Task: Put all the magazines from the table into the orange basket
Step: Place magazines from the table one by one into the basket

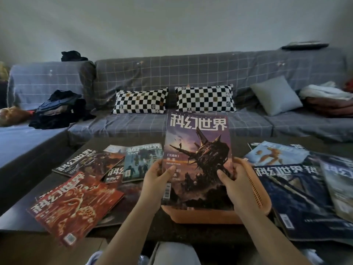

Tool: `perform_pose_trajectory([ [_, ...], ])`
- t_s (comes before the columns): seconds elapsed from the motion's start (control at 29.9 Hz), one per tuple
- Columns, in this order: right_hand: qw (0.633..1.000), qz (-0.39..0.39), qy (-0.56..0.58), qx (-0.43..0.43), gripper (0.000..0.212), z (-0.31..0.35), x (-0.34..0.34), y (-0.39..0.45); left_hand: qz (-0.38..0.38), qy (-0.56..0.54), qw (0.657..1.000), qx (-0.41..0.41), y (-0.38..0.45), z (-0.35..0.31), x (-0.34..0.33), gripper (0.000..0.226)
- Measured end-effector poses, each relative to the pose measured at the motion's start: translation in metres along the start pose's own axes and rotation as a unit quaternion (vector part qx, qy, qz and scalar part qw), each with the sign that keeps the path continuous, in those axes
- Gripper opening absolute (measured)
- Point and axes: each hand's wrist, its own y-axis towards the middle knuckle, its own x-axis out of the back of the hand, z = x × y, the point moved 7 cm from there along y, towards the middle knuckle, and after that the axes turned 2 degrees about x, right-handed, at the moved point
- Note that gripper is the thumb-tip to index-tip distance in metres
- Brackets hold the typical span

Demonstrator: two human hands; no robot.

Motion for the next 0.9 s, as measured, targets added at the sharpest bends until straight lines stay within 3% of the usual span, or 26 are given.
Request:
perform_pose_trajectory([
  [0.1,0.998,-0.014,-0.066,-0.005,0.047,-0.009,0.021,0.01,0.006,0.019,1.0,0.013,0.009,0.017,-0.029,0.014],
  [0.23,0.998,-0.003,-0.055,-0.004,0.05,-0.024,0.03,0.029,-0.007,0.106,0.994,0.027,0.023,0.035,-0.05,0.008],
  [0.4,0.988,0.025,-0.147,-0.033,0.043,-0.048,0.027,0.043,-0.016,0.248,0.967,0.047,0.027,0.051,-0.061,0.013],
  [0.6,0.969,0.001,-0.233,-0.08,0.033,-0.066,0.025,0.049,-0.009,0.36,0.932,0.045,0.029,0.056,-0.063,0.012],
  [0.74,0.969,0.017,-0.235,-0.078,0.023,-0.071,0.021,0.053,-0.018,0.396,0.918,0.024,0.029,0.054,-0.063,0.023],
  [0.9,0.974,0.044,-0.199,-0.099,0.014,-0.074,0.02,0.052,-0.017,0.379,0.925,0.035,0.027,0.057,-0.064,0.032],
])
